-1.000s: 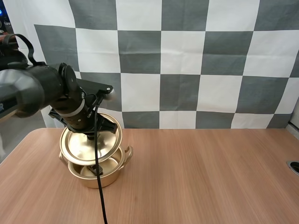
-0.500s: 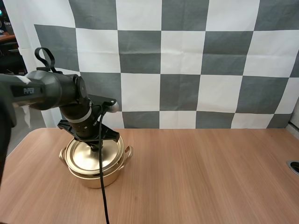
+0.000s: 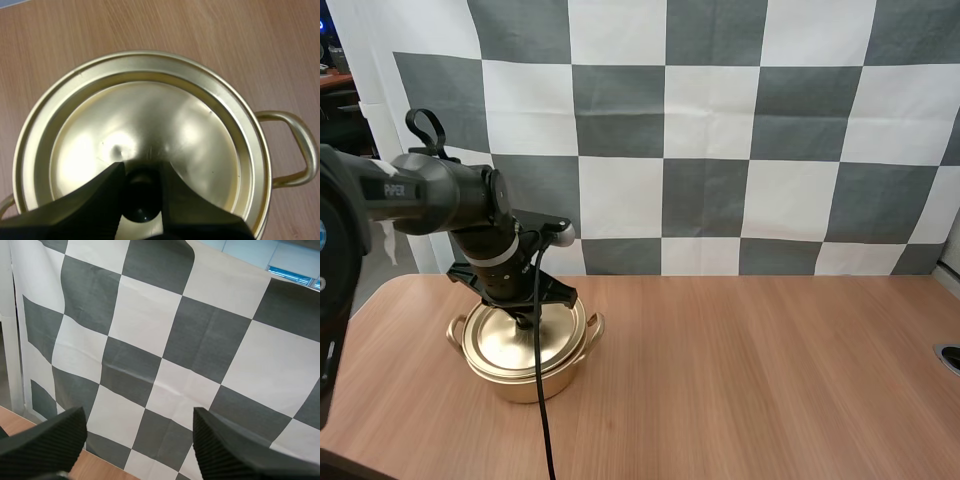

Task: Open the pot, put the car inside, and close it

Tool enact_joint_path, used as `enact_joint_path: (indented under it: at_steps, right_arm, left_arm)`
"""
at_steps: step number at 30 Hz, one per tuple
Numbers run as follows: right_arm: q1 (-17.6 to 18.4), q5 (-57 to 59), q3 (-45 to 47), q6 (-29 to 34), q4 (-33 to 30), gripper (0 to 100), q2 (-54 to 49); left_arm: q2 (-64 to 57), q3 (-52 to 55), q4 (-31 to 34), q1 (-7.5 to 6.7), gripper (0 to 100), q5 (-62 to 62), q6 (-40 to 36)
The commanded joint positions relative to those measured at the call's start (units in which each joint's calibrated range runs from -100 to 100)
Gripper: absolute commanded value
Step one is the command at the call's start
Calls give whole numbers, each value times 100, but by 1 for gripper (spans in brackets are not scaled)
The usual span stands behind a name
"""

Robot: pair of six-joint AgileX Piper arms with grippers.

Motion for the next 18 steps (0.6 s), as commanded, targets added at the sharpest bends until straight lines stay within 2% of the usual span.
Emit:
enact_joint_path:
  at_steps: [1,3,6,9,12,15,18]
  right_arm:
    - [-5,0,-2,-2,-4,100,-3]
    - [-5,0,-2,-2,-4,100,-3]
    - [-5,0,-2,-2,-4,100,-3]
    - [-5,0,-2,-2,-4,100,-3]
    - [-5,0,-2,-2,45,100,-3]
    - [-5,0,-2,-2,85,100,-3]
    - [-5,0,-2,-2,140,100,-3]
  left_arm:
    - [6,0,2,4,0,-4,-99]
    - [6,0,2,4,0,-4,-202]
    - [6,0,2,4,12,-66,-222]
    - [6,0,2,4,36,-74,9]
    - [6,0,2,4,64,-2,349]
    - [6,0,2,4,98,31,611]
    - [6,0,82,4,100,56,630]
